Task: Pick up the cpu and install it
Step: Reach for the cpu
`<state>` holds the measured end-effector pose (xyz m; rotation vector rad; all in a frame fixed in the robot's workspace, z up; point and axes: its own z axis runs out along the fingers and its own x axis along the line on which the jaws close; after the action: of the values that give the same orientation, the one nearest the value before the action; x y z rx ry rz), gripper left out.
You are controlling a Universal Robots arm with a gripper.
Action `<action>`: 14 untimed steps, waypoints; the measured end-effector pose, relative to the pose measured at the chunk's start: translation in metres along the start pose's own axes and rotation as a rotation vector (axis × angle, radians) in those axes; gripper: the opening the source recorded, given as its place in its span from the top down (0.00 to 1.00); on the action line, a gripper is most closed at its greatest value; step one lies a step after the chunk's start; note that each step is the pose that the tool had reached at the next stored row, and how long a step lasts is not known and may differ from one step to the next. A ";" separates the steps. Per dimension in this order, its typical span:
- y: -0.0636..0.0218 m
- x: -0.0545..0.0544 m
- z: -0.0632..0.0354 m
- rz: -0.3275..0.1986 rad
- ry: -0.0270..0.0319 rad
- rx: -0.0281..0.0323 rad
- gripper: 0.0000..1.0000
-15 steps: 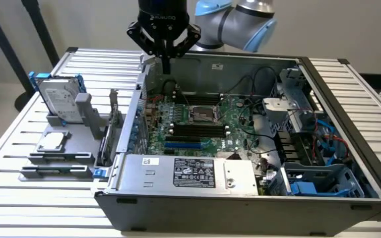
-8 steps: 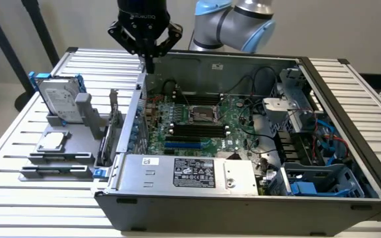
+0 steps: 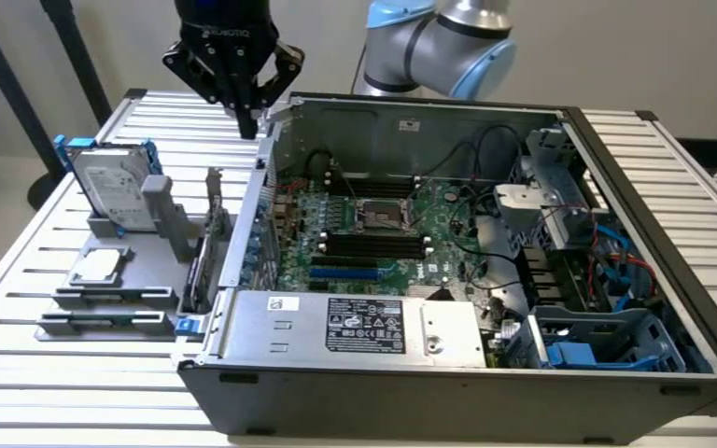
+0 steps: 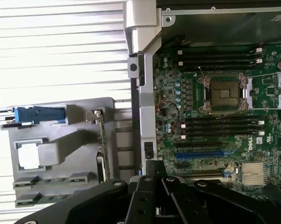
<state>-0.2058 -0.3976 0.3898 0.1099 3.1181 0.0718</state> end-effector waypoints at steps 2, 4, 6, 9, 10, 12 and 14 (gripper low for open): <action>-0.0006 0.009 0.0009 0.000 -0.0001 0.0013 0.89; -0.0012 0.018 0.0018 0.000 -0.0001 0.0027 0.89; -0.0018 0.027 0.0027 0.000 -0.0003 0.0040 0.89; -0.0027 0.041 0.0040 0.000 -0.0004 0.0062 0.89; -0.0030 0.045 0.0045 0.000 -0.0005 0.0068 0.89; -0.0036 0.055 0.0054 0.000 -0.0006 0.0084 0.89; -0.0041 0.064 0.0063 0.000 -0.0007 0.0098 0.89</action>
<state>-0.2695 -0.3969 0.3821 0.1096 3.1181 0.0565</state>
